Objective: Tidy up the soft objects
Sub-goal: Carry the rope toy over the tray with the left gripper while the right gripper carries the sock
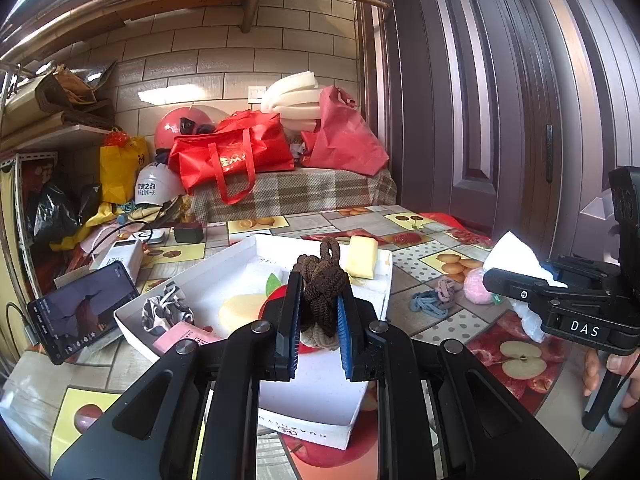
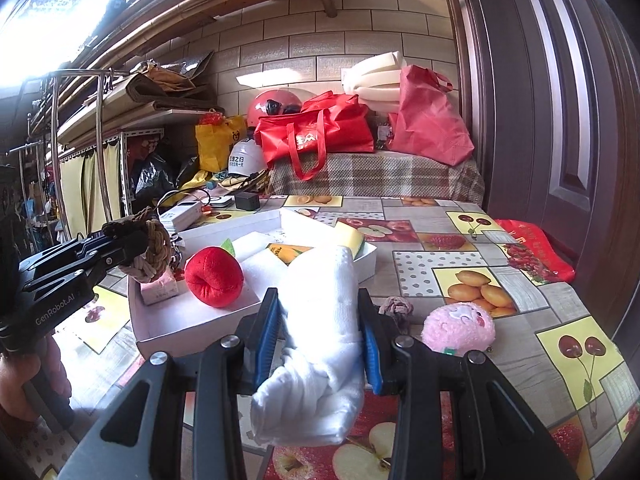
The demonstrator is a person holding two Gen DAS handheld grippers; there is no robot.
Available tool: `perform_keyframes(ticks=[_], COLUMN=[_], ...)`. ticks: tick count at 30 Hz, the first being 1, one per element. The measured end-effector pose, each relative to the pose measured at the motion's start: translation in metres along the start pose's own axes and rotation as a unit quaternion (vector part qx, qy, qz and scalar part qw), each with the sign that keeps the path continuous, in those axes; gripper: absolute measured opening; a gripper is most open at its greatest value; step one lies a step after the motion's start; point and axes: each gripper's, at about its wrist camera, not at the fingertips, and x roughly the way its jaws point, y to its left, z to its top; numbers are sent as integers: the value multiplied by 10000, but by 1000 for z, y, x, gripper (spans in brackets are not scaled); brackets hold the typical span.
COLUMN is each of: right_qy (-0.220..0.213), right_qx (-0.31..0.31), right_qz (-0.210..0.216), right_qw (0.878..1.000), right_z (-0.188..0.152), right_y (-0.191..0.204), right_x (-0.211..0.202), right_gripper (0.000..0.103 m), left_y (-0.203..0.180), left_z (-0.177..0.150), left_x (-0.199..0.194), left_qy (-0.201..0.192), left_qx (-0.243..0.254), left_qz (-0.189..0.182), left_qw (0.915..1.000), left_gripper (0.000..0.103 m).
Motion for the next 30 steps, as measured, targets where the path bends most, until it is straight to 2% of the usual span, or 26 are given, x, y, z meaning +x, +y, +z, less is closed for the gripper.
perform_keyframes(ticks=[10, 16, 30], right_qy=[-16, -68, -130], right_qx=[-292, -469, -392], right_qz=[223, 349, 150], right_qw=[9993, 9983, 9990], right_z=[6, 13, 34], right_y=[32, 50, 59], right_x=[30, 49, 98], right_gripper=[36, 36, 36], left_y=[37, 45, 76], left_z=[0, 3, 12], left_x=[19, 39, 75], left_qy=[184, 240, 244], left_qx=[-316, -252, -509], left_qz=[392, 582, 734], left_qw=[9986, 9977, 9957], left_gripper=[15, 15, 15])
